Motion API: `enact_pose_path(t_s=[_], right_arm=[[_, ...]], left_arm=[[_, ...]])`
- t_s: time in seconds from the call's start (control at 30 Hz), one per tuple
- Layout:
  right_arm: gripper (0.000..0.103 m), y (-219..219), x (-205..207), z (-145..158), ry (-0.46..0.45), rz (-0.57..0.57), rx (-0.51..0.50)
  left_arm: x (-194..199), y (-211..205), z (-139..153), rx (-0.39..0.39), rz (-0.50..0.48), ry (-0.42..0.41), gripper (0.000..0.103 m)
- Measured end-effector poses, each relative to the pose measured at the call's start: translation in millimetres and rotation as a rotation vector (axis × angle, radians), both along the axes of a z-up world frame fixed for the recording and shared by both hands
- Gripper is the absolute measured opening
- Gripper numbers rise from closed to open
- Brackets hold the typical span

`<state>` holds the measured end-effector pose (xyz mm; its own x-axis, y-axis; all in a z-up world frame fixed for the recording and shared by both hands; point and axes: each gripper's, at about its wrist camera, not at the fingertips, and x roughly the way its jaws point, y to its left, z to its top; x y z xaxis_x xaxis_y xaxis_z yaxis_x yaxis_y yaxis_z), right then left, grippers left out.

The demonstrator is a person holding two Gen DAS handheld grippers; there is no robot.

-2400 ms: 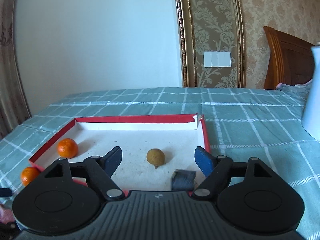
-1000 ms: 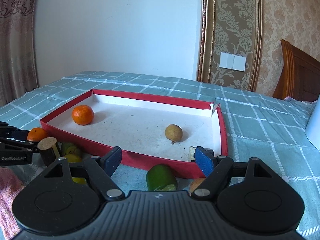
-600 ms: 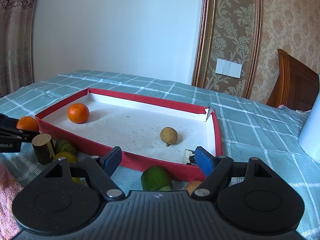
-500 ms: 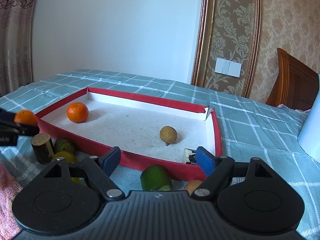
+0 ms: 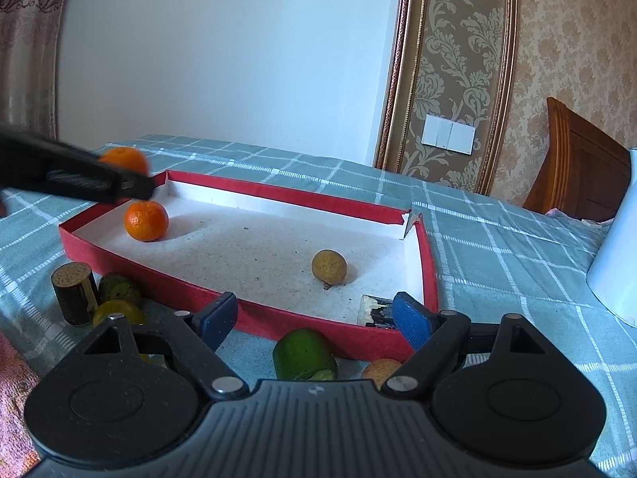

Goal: Organize fruits
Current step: 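Carry the mandarin into the tray and lower it beside the other orange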

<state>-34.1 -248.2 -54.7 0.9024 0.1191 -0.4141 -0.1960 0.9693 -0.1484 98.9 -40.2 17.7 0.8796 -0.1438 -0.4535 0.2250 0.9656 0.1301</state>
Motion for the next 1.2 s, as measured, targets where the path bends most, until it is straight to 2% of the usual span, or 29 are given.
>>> enact_pose_path(t_s=[0.27, 0.4, 0.63, 0.9, 1.0, 1.03, 1.07, 1.1, 1.2], right_arm=[[0.085, 0.3, -0.1, 0.5, 0.008, 0.008, 0.009], [0.085, 0.2, 0.7, 0.9, 0.016, 0.011, 0.012], [0.085, 0.3, 4.1, -0.4, 0.03, 0.009, 0.013], [0.085, 0.9, 5.1, -2.2, 0.033, 0.007, 0.001], [0.085, -0.7, 4.9, -2.1, 0.034, 0.008, 0.007], [0.085, -0.9, 5.0, -1.9, 0.034, 0.008, 0.009], [0.085, -0.4, 5.1, -1.3, 0.034, 0.007, 0.009], [0.085, -0.7, 5.1, -1.2, 0.034, 0.007, 0.01], [0.085, -1.7, 5.6, -0.9, 0.036, 0.005, 0.016]], left_arm=[[43.4, -8.6, -10.5, -0.029, 0.007, 0.074, 0.04], [57.1, -10.6, -15.5, -0.002, 0.012, 0.101, 0.04], [80.3, -10.5, -32.2, 0.026, 0.013, 0.207, 0.04], [88.1, -14.1, -33.3, 0.058, 0.006, 0.243, 0.041], [86.8, -15.6, -33.1, 0.068, 0.0, 0.246, 0.049], [86.0, -15.6, -32.5, 0.074, 0.004, 0.242, 0.058], [85.0, -15.9, -31.5, 0.081, 0.012, 0.238, 0.074], [83.2, -15.2, -30.3, 0.086, 0.02, 0.227, 0.078], [76.3, -12.5, -24.7, 0.104, 0.021, 0.195, 0.08]])
